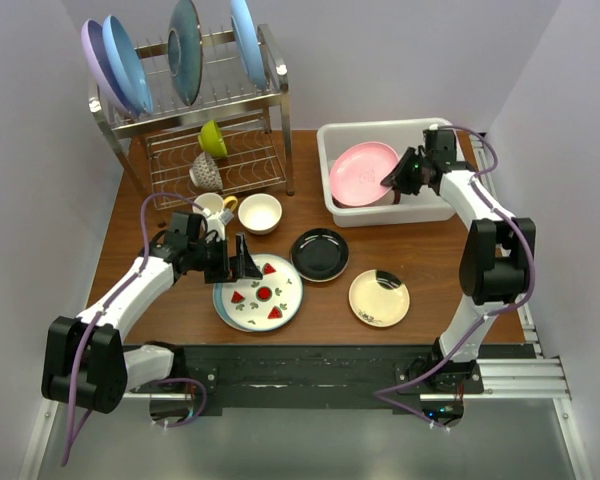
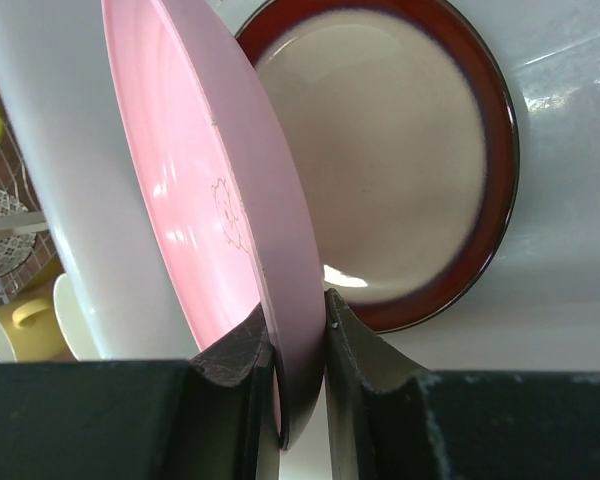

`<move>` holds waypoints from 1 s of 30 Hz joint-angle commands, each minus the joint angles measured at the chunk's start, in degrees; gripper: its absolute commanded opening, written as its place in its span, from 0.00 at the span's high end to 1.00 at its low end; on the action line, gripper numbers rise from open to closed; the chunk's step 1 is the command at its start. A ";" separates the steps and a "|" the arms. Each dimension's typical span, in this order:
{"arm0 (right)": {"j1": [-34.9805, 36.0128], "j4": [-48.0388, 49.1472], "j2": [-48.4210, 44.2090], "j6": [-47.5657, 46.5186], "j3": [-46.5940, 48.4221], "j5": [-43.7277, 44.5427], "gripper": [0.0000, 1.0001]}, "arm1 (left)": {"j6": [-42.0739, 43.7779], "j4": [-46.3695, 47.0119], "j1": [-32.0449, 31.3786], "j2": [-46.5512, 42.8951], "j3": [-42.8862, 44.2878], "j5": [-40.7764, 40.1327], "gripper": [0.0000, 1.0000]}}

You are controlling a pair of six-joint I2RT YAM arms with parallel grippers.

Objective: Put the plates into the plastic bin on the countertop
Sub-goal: Place the plate in the plastic bin.

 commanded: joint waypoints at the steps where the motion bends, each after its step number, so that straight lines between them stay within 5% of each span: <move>1: -0.48 1.72 1.11 -1.10 3.37 -2.95 1.00 | 1.36 1.05 -0.25 -0.33 -0.11 0.89 0.00; 15: -0.75 1.02 4.98 -1.54 4.16 -4.80 0.92 | 1.54 1.05 -0.25 -0.15 -0.29 1.07 0.00; 30: -0.83 -3.55 6.48 -5.23 6.00 -6.03 0.46 | 1.54 0.88 -0.25 -0.86 -0.55 1.42 0.00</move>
